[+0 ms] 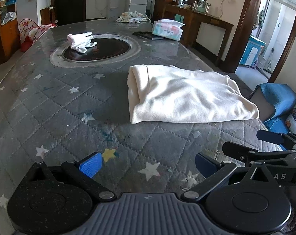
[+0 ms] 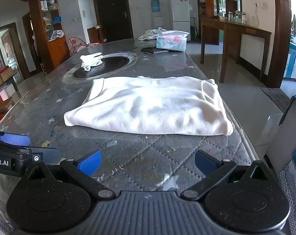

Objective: Fold clothes

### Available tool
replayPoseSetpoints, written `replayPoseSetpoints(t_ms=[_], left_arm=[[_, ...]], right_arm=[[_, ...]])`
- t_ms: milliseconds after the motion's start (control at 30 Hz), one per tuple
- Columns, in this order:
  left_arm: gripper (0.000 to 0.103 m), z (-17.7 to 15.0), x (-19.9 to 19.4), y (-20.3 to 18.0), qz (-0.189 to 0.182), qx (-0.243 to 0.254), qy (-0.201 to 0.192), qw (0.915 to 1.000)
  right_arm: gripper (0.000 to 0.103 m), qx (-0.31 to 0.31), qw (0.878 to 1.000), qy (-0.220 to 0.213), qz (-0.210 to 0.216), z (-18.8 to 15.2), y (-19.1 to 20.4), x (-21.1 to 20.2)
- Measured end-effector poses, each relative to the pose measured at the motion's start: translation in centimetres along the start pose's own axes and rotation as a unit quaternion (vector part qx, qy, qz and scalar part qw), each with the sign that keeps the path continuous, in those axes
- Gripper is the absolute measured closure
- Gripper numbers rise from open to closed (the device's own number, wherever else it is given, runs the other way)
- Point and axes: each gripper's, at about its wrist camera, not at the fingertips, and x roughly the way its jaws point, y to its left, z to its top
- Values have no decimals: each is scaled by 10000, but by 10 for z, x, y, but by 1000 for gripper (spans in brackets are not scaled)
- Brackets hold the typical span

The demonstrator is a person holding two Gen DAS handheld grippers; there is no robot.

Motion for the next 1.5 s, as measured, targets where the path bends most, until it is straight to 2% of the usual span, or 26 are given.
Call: replayPoseSetpoints(t_ms=[633, 1500], left_arm=[[0, 2, -6, -12, 323, 13, -29, 9995], [0, 2, -13, -21, 452, 100, -169, 9988]], right_arm=[[0, 9, 9997, 23, -230, -4, 7, -4], [0, 43, 9994, 42, -355, -7, 7, -6]])
